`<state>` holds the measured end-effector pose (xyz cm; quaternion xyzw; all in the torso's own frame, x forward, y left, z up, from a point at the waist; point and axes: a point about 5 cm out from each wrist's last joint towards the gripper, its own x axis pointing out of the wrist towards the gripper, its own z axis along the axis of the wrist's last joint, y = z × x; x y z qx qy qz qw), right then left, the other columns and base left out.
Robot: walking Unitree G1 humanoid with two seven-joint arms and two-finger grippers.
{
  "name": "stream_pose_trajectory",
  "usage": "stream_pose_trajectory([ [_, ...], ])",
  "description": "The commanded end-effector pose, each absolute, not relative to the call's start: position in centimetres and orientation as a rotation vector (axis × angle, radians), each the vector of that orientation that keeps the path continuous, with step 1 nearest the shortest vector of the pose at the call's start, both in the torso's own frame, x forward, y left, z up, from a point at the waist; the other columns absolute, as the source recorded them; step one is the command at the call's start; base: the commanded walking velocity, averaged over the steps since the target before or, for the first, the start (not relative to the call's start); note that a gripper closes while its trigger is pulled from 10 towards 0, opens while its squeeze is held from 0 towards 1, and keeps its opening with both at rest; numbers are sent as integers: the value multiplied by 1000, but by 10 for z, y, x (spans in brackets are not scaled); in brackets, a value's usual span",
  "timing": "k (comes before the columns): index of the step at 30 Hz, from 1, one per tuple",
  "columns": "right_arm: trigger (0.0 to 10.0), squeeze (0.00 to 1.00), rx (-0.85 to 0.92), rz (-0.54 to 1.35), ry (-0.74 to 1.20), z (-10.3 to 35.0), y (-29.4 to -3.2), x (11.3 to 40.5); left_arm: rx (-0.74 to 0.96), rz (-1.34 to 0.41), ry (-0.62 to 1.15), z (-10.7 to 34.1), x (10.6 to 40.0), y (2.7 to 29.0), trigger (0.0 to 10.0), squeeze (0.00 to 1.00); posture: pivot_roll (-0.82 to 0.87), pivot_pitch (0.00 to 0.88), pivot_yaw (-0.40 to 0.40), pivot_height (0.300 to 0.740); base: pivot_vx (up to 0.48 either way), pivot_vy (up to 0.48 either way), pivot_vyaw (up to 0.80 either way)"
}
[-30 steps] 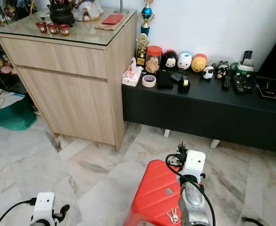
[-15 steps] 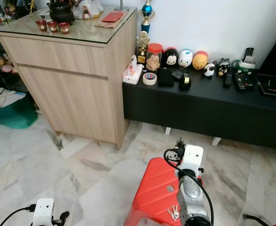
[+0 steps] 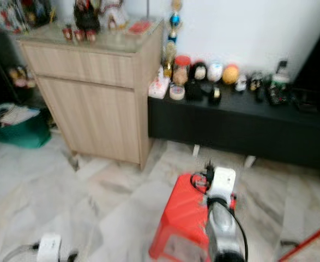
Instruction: Hang keys on a hook
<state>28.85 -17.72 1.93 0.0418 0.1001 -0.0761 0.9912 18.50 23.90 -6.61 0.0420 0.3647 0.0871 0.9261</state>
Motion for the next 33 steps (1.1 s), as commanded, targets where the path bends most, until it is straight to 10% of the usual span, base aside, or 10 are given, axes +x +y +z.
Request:
stream_pose_trajectory([
  [1,10000,0,73,-148,192,22,-177,292,59,191,815,-77,167,235,10000,0,63,0,-47,740,-300,0,0],
  [24,10000,0,69,-149,196,22,-176,292,76,182,839,-79,166,232,10000,0,60,0,-51,740,-173,0,0],
  [33,10000,0,135,-258,519,-25,-196,261,100,177,880,-83,161,230,10000,0,62,0,-55,740,0,0,0],
])
